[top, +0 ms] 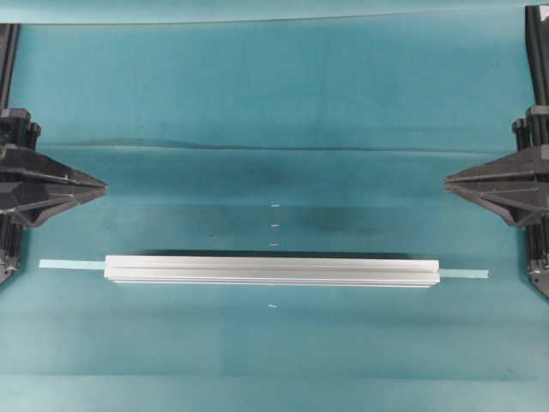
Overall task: Lift the metal rail with both hands and move it towards you.
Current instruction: 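Move both grippers inward toward the two ends of the silver rail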
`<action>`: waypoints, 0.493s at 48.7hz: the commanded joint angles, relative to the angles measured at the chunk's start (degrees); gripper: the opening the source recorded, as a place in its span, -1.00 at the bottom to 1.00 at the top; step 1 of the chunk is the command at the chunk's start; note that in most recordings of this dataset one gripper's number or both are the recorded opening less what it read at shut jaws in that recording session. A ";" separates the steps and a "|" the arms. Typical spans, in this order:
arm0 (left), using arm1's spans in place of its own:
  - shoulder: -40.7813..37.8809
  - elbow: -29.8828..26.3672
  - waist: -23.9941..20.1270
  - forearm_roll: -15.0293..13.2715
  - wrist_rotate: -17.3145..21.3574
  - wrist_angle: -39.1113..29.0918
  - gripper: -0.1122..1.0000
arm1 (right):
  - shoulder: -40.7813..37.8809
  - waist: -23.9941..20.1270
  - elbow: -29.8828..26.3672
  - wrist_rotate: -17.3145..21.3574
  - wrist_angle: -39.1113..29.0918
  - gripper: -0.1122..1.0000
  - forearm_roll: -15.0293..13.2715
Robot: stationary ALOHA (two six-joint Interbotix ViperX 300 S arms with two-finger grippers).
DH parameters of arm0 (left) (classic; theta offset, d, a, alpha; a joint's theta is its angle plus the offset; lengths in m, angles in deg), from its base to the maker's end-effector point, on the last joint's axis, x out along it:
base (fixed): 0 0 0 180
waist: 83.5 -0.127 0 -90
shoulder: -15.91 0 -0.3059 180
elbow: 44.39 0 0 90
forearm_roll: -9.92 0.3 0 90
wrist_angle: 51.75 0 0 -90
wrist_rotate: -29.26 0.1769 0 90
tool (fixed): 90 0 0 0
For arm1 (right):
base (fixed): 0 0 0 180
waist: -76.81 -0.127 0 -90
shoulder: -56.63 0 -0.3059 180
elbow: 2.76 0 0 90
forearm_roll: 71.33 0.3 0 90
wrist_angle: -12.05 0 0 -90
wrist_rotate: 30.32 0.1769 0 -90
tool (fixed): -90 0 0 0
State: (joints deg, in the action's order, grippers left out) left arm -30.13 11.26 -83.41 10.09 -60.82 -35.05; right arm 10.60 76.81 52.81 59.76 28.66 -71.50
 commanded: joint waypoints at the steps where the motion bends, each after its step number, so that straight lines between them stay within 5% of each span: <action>1: -1.41 -2.02 -0.97 0.44 -1.32 -0.88 -0.54 | -0.18 0.62 -1.32 0.70 0.26 -0.54 0.62; 9: -3.25 -5.27 -1.05 0.53 -2.81 -9.58 -0.80 | -0.53 1.93 -4.22 3.43 -10.28 -0.76 5.80; 24: -8.44 -15.91 -2.02 0.79 -4.75 -30.67 -0.89 | -5.63 3.52 -15.56 7.91 -43.24 -0.77 5.98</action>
State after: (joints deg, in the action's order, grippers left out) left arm -37.24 -0.78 -84.82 10.53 -65.48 -61.68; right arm 6.74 79.79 40.68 67.50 -9.57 -65.70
